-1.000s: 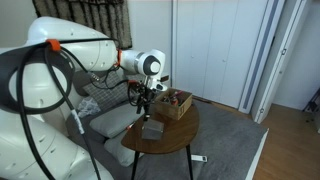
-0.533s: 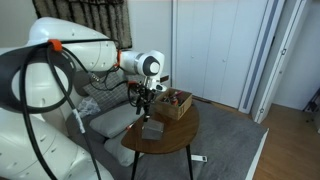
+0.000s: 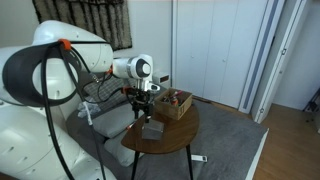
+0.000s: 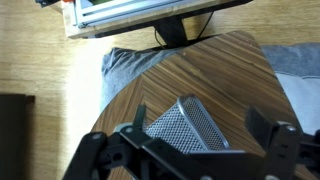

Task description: Flip the gray bin and place it the right way up on the table

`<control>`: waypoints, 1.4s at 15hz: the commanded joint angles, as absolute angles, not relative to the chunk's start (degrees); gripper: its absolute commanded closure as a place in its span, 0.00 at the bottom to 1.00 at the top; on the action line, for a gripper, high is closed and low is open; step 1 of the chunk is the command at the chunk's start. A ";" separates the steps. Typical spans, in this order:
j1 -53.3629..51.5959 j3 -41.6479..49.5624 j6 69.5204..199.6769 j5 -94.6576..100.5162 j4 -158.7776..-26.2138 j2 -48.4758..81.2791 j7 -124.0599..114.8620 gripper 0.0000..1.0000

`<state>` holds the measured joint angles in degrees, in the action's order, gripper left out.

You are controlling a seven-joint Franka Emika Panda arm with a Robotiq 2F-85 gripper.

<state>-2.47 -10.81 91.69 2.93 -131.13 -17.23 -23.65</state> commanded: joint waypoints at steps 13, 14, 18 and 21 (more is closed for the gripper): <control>-5.51 -12.34 103.38 16.33 -133.96 -14.63 -22.40 0.77; -5.46 -11.84 103.43 15.12 -133.79 -14.96 -21.72 0.83; -5.00 -9.28 102.38 11.72 -132.68 -17.21 -18.30 1.00; -4.49 -6.54 100.57 5.18 -131.99 -17.89 -15.55 0.99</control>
